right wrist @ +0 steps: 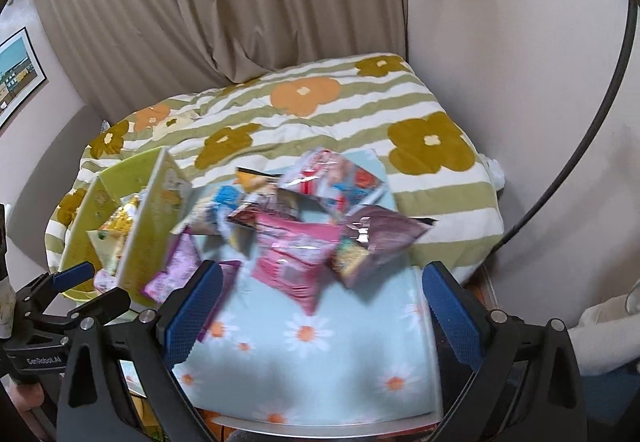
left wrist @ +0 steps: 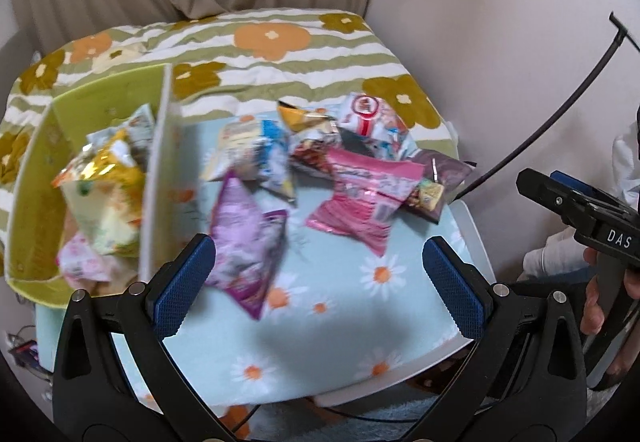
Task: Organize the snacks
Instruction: 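Move both tools back over the snack pile on the table, then grasp the pink striped bag with the left tool while the right tool grasps the purple-brown bag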
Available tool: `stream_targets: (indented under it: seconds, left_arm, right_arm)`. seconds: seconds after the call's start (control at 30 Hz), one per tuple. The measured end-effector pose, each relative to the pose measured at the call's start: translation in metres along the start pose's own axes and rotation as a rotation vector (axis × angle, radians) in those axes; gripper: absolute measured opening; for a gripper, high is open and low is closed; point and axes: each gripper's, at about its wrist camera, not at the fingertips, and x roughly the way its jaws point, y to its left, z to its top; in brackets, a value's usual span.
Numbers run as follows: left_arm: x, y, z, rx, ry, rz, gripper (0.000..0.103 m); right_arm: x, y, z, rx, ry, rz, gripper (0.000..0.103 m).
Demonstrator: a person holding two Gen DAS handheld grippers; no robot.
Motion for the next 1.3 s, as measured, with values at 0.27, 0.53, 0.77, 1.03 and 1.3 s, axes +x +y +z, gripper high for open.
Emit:
stream_targets:
  seconds: [0.27, 0.53, 0.77, 1.03, 1.3]
  left_arm:
    - [0.056, -0.041, 0.011, 0.059, 0.044, 0.01, 0.103]
    - [0.133, -0.05, 0.013, 0.16, 0.148, -0.001, 0.103]
    - [0.177, -0.054, 0.022, 0.213, 0.198, -0.026, 0.103]
    - [0.204, -0.053, 0.025, 0.222, 0.232, -0.047, 0.093]
    - [0.211, -0.053, 0.023, 0.228, 0.247, -0.077, 0.071]
  right_arm:
    - [0.043, -0.058, 0.008, 0.082, 0.09, 0.037, 0.1]
    - [0.097, -0.08, 0.009, 0.181, 0.149, 0.059, 0.1]
    - [0.14, -0.087, 0.015, 0.244, 0.21, 0.059, 0.1]
    - [0.171, -0.081, 0.018, 0.287, 0.237, 0.059, 0.1]
    - [0.183, -0.077, 0.019, 0.301, 0.243, 0.053, 0.1]
